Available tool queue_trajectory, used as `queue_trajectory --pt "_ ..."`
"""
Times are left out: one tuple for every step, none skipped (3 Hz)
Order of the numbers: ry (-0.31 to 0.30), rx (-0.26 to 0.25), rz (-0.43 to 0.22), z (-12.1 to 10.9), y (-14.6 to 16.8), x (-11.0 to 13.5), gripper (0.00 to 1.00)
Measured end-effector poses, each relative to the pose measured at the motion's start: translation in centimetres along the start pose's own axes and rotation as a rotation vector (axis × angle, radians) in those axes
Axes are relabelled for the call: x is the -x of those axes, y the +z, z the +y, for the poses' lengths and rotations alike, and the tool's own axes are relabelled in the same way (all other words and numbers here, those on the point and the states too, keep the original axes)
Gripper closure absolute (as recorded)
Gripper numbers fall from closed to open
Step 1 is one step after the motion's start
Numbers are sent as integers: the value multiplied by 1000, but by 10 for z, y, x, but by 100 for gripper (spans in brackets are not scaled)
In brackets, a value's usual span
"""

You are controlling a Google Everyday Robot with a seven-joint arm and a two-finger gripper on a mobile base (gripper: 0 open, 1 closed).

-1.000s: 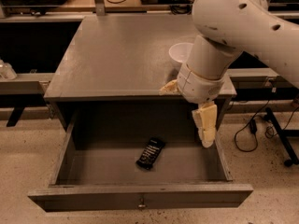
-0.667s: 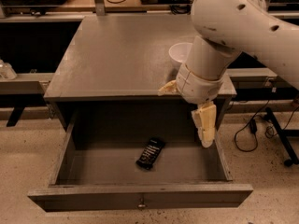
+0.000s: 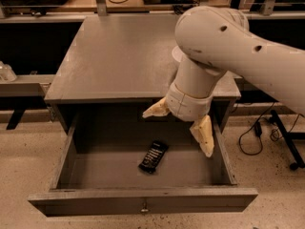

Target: Pick rxbar chocolate from top drawer and place on counter

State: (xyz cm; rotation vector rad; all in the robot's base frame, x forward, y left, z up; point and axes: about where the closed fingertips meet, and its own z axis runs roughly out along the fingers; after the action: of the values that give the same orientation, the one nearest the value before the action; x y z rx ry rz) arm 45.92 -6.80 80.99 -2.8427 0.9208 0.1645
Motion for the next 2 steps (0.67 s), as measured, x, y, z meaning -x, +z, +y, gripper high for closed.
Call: queue_trajectory --pt "-92 -6 1 -2 1 2 0" --pt "-173 132 -16 -7 47 4 0"
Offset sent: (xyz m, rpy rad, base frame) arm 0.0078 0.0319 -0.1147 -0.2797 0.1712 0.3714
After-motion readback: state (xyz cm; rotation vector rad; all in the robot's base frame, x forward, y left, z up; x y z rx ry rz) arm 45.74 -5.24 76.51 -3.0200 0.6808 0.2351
